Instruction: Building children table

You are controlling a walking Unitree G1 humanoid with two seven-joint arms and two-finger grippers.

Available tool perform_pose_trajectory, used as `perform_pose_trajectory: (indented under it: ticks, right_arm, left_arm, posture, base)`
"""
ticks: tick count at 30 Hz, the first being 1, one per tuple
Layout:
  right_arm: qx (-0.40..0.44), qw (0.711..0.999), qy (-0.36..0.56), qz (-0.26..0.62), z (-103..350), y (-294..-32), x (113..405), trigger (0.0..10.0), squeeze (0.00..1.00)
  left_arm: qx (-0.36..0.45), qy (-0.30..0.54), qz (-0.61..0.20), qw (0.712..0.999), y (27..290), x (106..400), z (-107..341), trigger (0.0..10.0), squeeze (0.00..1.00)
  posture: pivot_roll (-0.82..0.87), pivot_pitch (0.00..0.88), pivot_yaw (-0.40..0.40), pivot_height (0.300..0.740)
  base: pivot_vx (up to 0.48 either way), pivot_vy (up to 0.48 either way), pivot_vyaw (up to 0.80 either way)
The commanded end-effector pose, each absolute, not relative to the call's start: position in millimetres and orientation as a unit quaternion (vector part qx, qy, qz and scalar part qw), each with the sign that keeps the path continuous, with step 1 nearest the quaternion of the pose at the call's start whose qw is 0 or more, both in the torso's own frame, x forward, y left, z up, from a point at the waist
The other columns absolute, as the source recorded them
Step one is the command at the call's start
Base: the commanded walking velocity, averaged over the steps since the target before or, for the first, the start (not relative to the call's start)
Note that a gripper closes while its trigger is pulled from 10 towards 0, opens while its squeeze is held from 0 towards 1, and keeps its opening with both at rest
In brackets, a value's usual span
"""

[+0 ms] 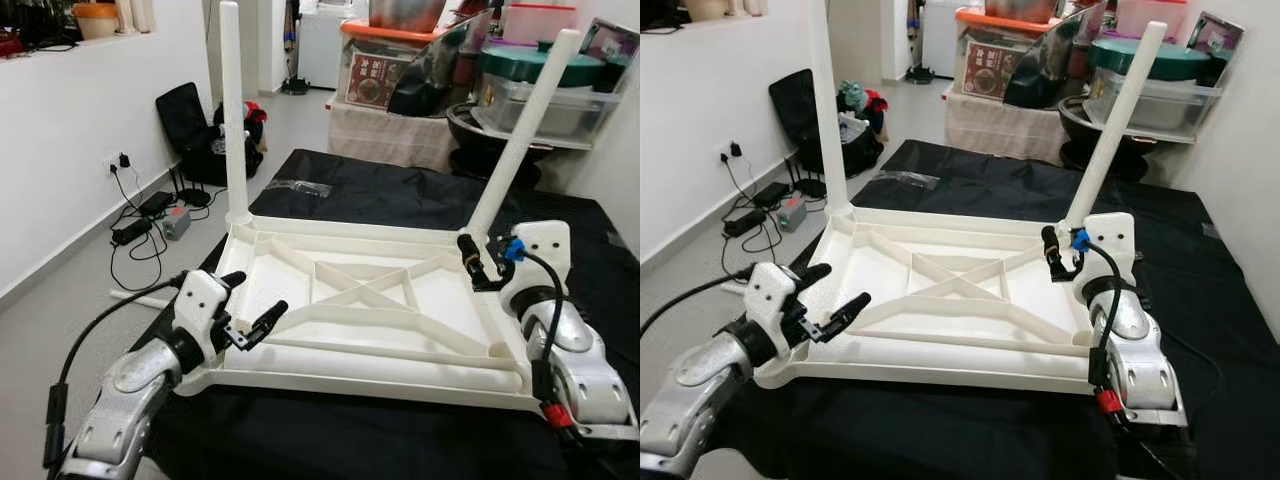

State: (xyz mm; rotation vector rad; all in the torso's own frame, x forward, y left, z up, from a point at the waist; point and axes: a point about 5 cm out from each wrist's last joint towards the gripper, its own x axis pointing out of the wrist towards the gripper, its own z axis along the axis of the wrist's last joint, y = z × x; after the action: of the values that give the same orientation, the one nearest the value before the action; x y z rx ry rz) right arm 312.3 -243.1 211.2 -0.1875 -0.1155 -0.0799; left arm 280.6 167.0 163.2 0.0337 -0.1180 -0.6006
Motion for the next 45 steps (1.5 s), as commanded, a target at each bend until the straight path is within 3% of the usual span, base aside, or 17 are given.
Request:
perform_pose_trajectory:
  ticks: [1,9,11,13,15,23,24,27,37,45]
  right_arm:
    - [-0.079,0.994,-0.062,-0.042,211,-248,308,10.0,0.00]
    - [-0.092,0.992,-0.072,-0.038,215,-246,308,10.0,0.00]
    - [-0.093,0.993,-0.070,-0.031,213,-242,311,10.0,0.00]
    - [-0.093,0.993,-0.070,-0.031,213,-242,311,10.0,0.00]
    - [-0.089,0.993,-0.070,-0.020,213,-238,314,10.0,0.00]
    - [-0.073,0.995,-0.073,0.014,214,-229,319,10.0,0.00]
    - [-0.071,0.994,-0.075,0.021,215,-221,323,10.0,0.00]
    - [-0.063,0.995,-0.074,0.025,216,-216,325,10.0,0.00]
    - [-0.046,0.997,-0.063,0.011,211,-215,329,10.0,0.00]
    - [-0.044,0.996,-0.071,0.014,214,-213,331,10.0,0.00]
  left_arm:
    - [-0.031,-0.026,-0.309,0.950,166,276,161,10.0,0.00]
    - [-0.095,-0.004,-0.300,0.949,175,271,167,10.0,0.00]
    - [-0.256,0.060,-0.258,0.930,191,265,170,10.0,0.00]
    - [-0.256,0.060,-0.258,0.930,191,265,170,10.0,0.00]
    - [-0.319,0.107,-0.238,0.911,202,254,172,10.0,0.00]
    - [-0.235,0.135,-0.240,0.932,215,240,170,10.0,0.00]
    - [-0.195,0.108,-0.238,0.945,211,243,174,10.0,0.00]
    - [-0.176,0.084,-0.230,0.953,209,247,185,10.0,0.00]
    - [-0.163,0.060,-0.214,0.961,218,255,207,10.0,0.00]
    - [-0.196,0.084,-0.250,0.945,214,249,204,10.0,0.00]
  posture:
    - [0.06,0.000,-0.095,0.740]
    - [0.07,0.000,-0.095,0.740]
    - [0.10,0.000,-0.102,0.740]
    - [0.10,0.000,-0.102,0.740]
    - [0.12,0.000,-0.108,0.740]
    - [0.14,0.000,-0.122,0.740]
    - [0.13,0.000,-0.122,0.740]
    - [0.13,0.000,-0.122,0.740]
    - [0.13,0.000,-0.118,0.740]
    - [0.14,0.000,-0.124,0.740]
  base:
    - [0.000,0.000,-0.80]
    - [0.000,0.000,-0.10]
    - [0.000,0.000,0.00]
    - [0.000,0.000,0.00]
    - [0.000,0.000,0.00]
    - [0.000,0.000,0.00]
    - [0.000,0.000,0.00]
    - [0.000,0.000,0.00]
    - [0.000,0.384,-0.63]
    - [0.000,0.240,-0.71]
